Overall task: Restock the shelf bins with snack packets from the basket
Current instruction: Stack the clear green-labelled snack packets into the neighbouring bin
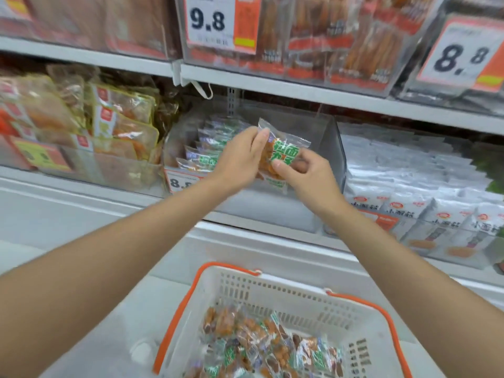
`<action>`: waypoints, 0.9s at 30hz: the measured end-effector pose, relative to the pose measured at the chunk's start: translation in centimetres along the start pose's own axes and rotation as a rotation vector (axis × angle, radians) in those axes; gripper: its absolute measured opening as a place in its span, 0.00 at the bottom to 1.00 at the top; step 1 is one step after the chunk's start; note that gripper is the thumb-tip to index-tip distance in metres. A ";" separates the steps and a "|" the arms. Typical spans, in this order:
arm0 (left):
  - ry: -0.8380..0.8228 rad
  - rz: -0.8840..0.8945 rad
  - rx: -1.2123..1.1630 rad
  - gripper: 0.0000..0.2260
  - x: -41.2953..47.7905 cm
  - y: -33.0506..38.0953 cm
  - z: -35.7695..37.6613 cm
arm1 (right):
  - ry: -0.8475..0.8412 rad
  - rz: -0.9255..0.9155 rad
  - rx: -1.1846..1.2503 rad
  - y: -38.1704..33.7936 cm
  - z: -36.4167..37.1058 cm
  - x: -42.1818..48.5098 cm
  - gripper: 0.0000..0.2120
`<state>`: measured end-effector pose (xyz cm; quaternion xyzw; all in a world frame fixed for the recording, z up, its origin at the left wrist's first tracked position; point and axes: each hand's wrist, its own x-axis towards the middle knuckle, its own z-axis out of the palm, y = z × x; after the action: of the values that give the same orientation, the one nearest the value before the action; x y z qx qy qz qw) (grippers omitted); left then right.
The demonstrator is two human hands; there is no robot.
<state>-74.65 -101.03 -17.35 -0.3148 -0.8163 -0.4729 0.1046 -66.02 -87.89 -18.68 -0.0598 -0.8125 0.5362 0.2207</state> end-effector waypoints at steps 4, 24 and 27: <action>-0.046 -0.051 0.069 0.11 5.6 -4.4 -1.0 | -0.049 0.058 -0.069 2.3 2.6 6.1 0.12; -0.230 -0.193 0.296 0.18 8.7 -10.8 -1.3 | -0.184 0.374 -0.422 6.8 8.4 13.8 0.21; -0.256 -0.183 0.308 0.18 8.3 -10.7 -1.4 | -0.182 0.383 -0.413 6.7 8.6 13.6 0.20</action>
<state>-87.86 -102.53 -20.23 -0.2773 -0.9107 -0.3062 0.0035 -82.77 -87.78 -23.51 -0.2074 -0.8947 0.3948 0.0247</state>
